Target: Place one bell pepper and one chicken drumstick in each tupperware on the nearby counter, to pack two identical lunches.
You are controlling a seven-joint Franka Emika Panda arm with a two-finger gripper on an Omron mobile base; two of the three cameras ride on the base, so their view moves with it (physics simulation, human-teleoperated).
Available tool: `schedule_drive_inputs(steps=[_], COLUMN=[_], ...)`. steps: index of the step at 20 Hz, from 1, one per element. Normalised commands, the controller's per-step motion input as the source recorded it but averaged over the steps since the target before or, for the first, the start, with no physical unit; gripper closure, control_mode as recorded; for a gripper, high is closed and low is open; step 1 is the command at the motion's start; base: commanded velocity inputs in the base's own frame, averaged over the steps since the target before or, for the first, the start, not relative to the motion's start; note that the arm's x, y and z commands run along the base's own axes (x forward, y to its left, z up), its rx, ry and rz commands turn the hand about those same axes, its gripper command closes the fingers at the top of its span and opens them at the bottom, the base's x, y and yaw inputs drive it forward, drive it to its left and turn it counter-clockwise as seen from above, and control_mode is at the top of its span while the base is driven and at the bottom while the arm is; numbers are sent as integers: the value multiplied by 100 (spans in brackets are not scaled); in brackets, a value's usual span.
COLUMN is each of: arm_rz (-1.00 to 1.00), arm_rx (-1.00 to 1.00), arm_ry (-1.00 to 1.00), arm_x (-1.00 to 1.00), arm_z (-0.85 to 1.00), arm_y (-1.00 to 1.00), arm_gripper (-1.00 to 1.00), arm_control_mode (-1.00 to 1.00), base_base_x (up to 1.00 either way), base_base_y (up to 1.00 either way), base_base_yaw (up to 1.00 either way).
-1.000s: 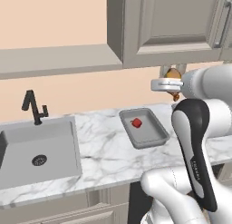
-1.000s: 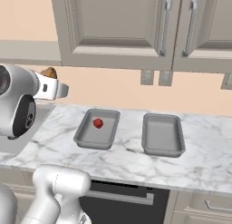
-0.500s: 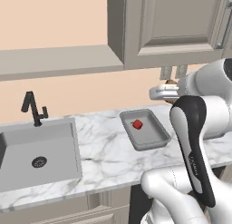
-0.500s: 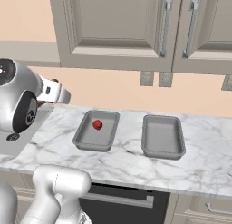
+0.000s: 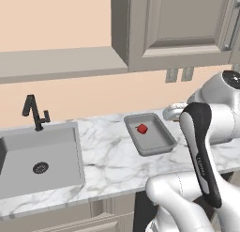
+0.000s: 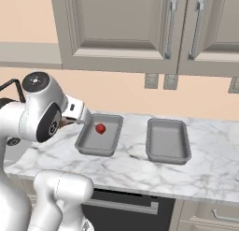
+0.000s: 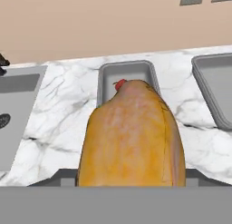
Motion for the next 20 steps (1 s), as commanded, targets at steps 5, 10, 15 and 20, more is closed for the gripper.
schedule_drive_inputs(steps=[5, 10, 15, 20], arm_rz=[-1, 0, 0, 0], arm_rx=[-4, -3, -2, -2], arm_ry=[13, 9, 7, 5], arm_x=[41, 48, 49, 47], arm_z=[-77, -52, -46, -44], arm_y=[-26, -1, 0, 0], arm_gripper=[100, 100, 100, 100], arm_control_mode=[-100, -100, -100, -100], base_base_x=[0, 0, 0, 0], base_base_y=[0, 0, 0, 0], base_base_yaw=[0, 0, 0, 0])
